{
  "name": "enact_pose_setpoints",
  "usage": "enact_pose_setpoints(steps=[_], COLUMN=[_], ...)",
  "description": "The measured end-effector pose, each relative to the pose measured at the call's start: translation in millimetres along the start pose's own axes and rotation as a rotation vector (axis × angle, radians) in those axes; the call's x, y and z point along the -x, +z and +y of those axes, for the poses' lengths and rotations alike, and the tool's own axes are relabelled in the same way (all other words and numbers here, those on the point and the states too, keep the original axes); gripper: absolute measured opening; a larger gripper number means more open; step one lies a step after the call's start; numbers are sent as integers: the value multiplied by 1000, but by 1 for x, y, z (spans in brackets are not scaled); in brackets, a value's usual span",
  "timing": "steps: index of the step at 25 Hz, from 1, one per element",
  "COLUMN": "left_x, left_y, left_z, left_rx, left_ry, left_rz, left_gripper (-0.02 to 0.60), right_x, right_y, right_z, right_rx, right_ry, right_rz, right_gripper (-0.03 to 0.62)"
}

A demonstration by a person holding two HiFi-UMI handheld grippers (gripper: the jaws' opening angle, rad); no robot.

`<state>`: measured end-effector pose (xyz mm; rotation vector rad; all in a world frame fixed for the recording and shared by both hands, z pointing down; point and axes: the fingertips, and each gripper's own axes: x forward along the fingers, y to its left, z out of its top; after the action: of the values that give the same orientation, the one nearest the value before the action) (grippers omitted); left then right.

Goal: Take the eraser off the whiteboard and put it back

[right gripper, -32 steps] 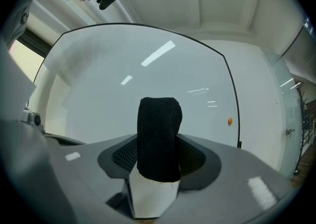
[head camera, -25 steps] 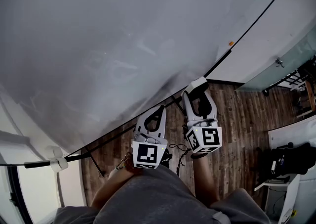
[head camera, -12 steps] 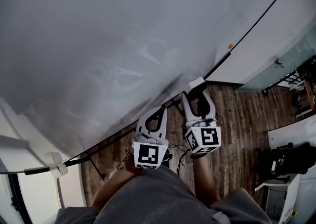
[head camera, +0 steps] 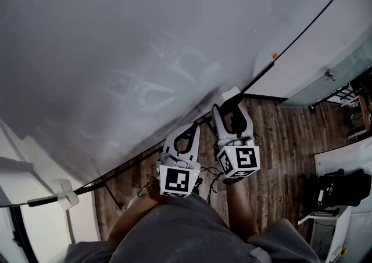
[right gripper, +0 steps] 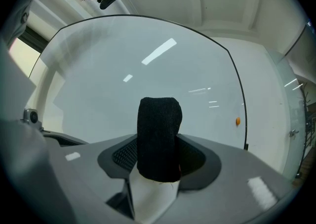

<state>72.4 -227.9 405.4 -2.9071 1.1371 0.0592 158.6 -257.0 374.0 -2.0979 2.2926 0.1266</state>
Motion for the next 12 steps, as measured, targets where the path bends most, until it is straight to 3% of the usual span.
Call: enact_pose_setpoints(steps=[12], left_x=[-11], left_y=[-1], left_z=[-1], left_rx=[2], left_ry=[-19], left_rz=[-3], left_gripper=[8], right_x=[-16], right_y=[-4], right_z=[-2], right_rx=[-8], right_ry=[10], right_rz=[5], right_gripper=[235])
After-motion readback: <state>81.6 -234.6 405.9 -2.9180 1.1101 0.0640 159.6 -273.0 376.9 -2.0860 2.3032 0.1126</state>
